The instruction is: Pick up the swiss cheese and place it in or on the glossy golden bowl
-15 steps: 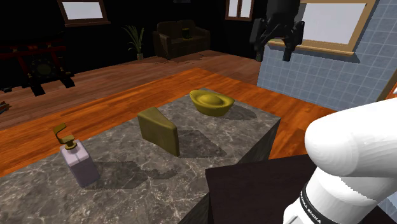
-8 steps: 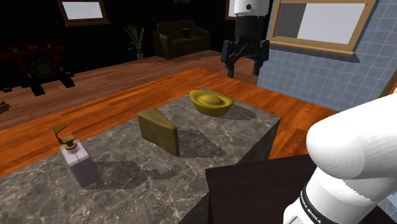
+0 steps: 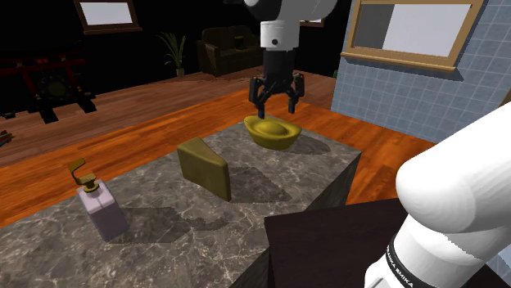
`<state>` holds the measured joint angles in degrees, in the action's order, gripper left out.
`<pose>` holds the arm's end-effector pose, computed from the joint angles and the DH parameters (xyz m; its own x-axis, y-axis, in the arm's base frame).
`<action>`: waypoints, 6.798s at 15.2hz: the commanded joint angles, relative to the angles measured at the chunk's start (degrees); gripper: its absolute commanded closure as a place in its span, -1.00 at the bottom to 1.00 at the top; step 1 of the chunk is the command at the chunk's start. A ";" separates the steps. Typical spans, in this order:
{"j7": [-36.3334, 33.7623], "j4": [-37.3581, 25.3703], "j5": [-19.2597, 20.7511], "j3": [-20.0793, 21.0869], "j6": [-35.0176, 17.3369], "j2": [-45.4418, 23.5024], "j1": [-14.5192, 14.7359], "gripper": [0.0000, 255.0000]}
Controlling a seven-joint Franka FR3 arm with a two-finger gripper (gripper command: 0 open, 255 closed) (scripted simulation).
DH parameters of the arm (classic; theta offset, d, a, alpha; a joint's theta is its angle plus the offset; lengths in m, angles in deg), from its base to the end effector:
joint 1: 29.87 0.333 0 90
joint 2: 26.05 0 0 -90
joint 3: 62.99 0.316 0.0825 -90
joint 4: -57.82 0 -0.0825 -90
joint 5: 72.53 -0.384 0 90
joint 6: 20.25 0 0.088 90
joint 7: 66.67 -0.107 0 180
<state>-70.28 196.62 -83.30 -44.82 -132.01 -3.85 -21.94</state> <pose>0.3693 0.1982 0.4360 0.9538 0.2827 -0.1016 0.2798 -0.9591 -0.0424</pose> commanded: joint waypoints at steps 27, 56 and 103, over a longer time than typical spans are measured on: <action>-22.04 -21.89 26.19 7.42 -24.26 -46.14 10.68 -1.00; -19.37 -23.20 22.18 9.53 -17.70 -40.24 9.09 1.00; 13.43 -53.23 18.63 -0.44 7.06 -43.63 -8.36 1.00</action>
<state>-57.97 145.15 -64.87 -44.86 -125.49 -46.50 -29.77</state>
